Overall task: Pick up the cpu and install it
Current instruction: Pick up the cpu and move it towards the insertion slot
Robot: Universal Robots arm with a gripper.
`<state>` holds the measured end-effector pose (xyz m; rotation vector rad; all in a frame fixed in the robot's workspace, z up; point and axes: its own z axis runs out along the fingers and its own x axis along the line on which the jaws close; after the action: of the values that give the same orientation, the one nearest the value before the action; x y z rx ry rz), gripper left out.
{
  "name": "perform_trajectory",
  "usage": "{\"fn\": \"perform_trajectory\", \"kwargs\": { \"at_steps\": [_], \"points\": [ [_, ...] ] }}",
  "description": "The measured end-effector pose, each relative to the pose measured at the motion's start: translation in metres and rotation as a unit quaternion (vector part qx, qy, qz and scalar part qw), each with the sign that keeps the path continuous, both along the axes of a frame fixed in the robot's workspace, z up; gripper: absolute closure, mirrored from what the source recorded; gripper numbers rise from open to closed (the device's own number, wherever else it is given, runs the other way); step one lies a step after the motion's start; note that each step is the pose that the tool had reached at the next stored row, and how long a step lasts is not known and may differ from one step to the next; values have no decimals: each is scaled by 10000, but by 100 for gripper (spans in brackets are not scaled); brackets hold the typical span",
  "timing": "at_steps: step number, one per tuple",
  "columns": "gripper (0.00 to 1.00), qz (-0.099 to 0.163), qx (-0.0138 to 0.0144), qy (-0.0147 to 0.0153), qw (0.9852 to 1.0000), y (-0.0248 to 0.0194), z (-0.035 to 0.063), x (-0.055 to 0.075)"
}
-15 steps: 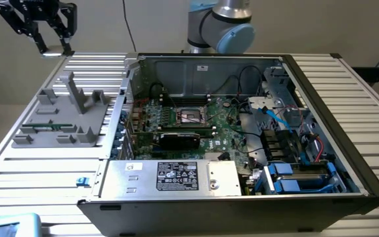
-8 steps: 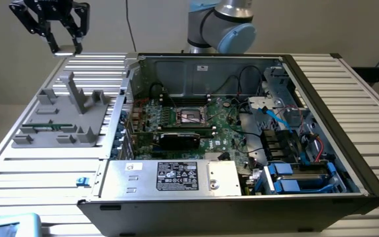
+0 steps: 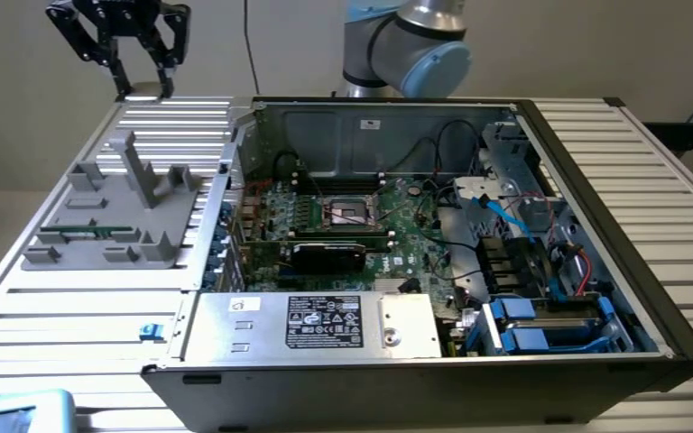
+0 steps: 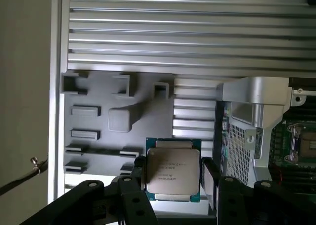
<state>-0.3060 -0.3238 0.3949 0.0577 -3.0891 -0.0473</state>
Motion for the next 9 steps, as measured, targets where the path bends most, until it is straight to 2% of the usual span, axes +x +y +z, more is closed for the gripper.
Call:
{"fn": "perform_trajectory", "kwargs": {
  "at_steps": [9],
  "points": [
    [45, 0, 0, 0, 10000, 0, 3, 314]
  ]
}}
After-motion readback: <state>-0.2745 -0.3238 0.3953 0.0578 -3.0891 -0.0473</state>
